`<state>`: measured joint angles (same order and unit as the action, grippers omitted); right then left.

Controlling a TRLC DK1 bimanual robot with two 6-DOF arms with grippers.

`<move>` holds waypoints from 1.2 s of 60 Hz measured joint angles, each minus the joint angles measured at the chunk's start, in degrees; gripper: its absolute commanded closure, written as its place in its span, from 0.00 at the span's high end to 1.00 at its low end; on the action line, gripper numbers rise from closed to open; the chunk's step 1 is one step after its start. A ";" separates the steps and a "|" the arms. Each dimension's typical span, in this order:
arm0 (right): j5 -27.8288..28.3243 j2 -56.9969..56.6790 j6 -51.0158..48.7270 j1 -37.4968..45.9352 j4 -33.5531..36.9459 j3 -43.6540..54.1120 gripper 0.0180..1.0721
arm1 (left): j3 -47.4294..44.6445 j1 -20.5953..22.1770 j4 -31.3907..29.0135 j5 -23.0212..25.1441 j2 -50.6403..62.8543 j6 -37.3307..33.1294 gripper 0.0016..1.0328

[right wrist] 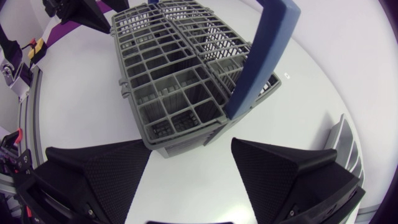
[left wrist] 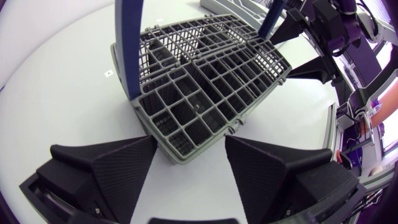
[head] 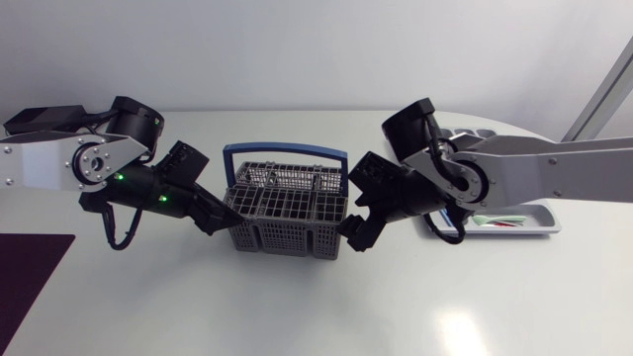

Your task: Unload the cutlery basket into the drawer organizer.

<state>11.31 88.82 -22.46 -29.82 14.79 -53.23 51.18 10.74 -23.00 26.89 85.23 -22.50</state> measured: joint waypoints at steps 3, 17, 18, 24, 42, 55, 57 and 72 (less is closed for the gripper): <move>-0.48 0.09 0.00 0.46 0.00 -0.28 0.87 | 0.13 0.26 0.02 0.00 0.04 0.02 0.78; -0.70 0.13 0.00 2.23 0.00 -1.40 0.87 | 1.36 1.03 0.04 -0.04 0.48 0.44 0.78; -0.72 0.15 0.00 2.27 0.00 -1.44 0.87 | 1.42 1.09 0.07 -0.04 0.59 0.44 0.78; -0.74 0.26 0.00 2.60 -0.02 -1.53 0.87 | 1.97 1.36 0.26 -0.24 1.27 0.81 0.78; -0.90 0.52 -0.02 3.23 -0.07 -1.53 0.87 | 3.76 2.91 0.81 -0.68 3.41 1.97 0.78; -0.90 0.52 -0.02 3.32 -0.15 -1.53 0.87 | 4.39 3.32 1.05 -0.85 3.96 2.58 0.78; -0.90 0.52 -0.04 3.32 -0.20 -1.53 0.87 | 4.39 3.32 1.05 -0.85 3.98 2.58 0.78; -0.90 1.11 -0.02 3.32 -0.44 -1.53 0.87 | 4.39 3.21 1.05 -0.87 3.98 2.58 0.78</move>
<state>10.41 89.93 -22.48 -26.50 14.35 -54.76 55.57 13.96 -21.96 26.02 89.21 -19.92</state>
